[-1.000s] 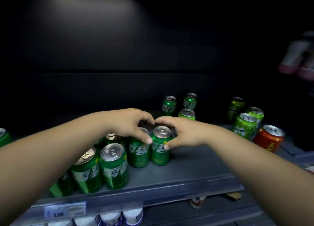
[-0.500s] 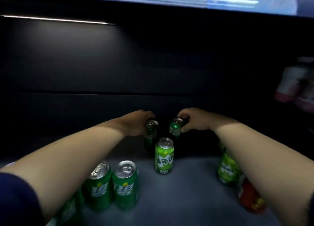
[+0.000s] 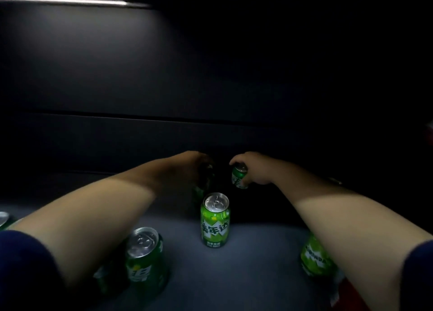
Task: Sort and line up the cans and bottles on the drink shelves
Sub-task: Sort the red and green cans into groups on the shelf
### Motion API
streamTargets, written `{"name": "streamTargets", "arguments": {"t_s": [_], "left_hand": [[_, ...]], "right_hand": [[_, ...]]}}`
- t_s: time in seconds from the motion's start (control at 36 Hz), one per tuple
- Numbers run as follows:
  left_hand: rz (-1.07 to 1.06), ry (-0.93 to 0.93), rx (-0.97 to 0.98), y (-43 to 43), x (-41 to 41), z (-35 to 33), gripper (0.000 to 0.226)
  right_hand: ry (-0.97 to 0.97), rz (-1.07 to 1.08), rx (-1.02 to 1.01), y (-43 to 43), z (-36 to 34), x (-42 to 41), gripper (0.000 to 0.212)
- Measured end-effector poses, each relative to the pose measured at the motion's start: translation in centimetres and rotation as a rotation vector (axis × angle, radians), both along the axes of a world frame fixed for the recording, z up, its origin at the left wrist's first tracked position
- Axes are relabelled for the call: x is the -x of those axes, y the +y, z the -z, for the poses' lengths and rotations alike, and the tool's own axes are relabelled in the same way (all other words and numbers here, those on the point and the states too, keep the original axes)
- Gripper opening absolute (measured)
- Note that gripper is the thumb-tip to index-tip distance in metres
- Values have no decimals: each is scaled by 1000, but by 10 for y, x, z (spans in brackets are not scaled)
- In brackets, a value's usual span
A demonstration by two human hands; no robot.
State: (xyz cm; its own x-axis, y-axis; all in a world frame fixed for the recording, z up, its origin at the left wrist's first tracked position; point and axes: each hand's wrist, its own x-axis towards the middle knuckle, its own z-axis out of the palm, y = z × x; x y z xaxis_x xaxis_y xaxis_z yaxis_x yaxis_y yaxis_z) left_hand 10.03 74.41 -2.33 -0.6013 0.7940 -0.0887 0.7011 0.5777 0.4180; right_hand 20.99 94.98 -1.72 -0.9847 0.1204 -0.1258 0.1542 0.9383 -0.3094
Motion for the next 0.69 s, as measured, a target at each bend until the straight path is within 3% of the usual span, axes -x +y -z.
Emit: {"name": "streamTargets", "arguments": {"t_s": [0.14, 0.36, 0.47, 0.61, 0.69], "left_hand": [[35, 125, -102, -11, -9, -33, 55], [79, 87, -267, -68, -45, -119, 70], [123, 178, -166, -118, -70, -151, 55], [158, 301, -24, -172, -96, -159, 61], [211, 263, -32, -203, -104, -146, 58]], "right_hand": [[99, -34, 54, -4, -30, -11, 78], [281, -182, 17, -64, -124, -56, 73], [267, -237, 35, -104, -151, -92, 66], [205, -325, -63, -160, -157, -121, 70], [192, -353, -41, -197, -146, -129, 72]]}}
